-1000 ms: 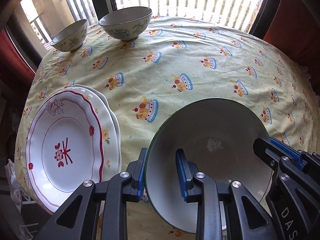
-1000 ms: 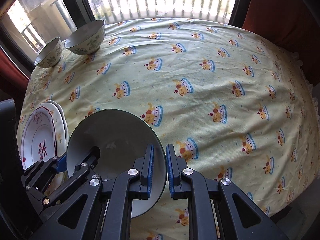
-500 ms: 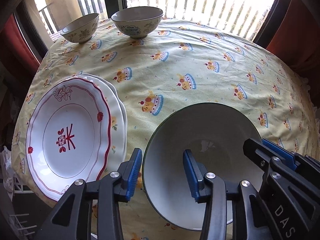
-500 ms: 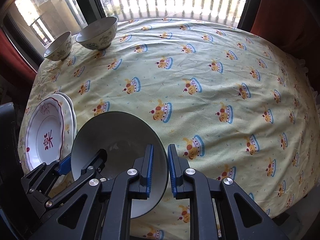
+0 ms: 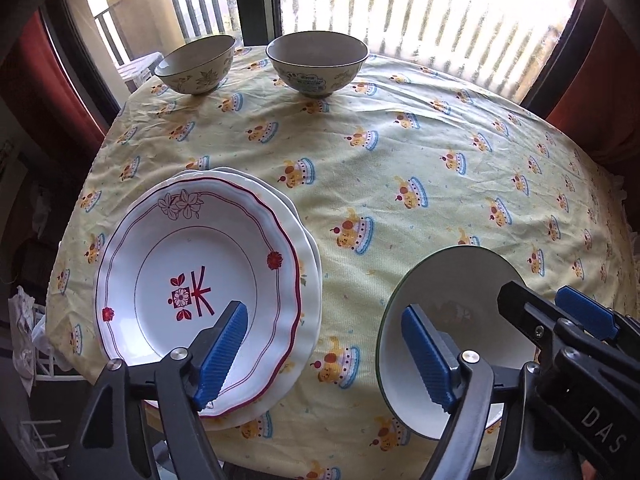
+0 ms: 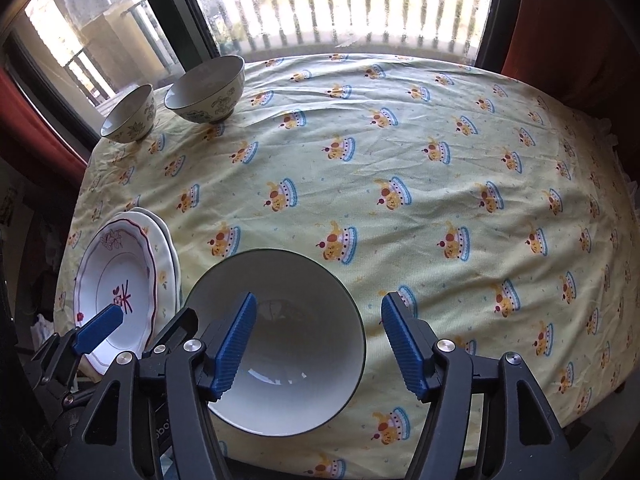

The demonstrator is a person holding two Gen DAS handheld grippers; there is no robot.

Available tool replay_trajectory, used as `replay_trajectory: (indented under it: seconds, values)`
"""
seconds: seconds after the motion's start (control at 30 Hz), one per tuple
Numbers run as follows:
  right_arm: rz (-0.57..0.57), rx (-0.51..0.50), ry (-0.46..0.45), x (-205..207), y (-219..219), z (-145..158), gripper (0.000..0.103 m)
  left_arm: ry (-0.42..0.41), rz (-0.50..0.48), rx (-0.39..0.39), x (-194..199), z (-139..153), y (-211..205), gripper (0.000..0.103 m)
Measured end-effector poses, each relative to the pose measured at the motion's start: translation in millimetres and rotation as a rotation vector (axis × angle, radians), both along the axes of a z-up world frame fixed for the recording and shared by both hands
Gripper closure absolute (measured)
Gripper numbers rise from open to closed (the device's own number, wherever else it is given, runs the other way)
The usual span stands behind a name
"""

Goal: Organize plates and bowls
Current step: 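Lower the white bowl onto the cloth and open both grippers, then move both grippers toward another white bowl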

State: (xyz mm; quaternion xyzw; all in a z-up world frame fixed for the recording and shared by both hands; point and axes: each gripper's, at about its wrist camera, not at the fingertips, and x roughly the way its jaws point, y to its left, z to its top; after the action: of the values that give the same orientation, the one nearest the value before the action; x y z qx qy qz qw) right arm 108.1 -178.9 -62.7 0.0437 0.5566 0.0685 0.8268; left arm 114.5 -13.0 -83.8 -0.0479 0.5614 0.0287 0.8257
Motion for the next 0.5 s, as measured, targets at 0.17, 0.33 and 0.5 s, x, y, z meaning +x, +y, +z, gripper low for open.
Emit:
replay_trajectory:
  seconds: [0.17,0.33,0.5]
  values:
    - [-0.018,0.023,0.018,10.0,14.1,4.3,0.031,-0.025,-0.059,0.015,16.0,8.0,15.9,0.022]
    - [-0.072,0.011,-0.008,21.8,34.0,15.1,0.03,-0.038,-0.104,0.011,36.7,16.0,38.4,0.022]
    - [-0.1,0.016,-0.029,36.7,62.3,26.4,0.03,-0.049,-0.115,-0.001,57.3,24.1,69.2,0.022]
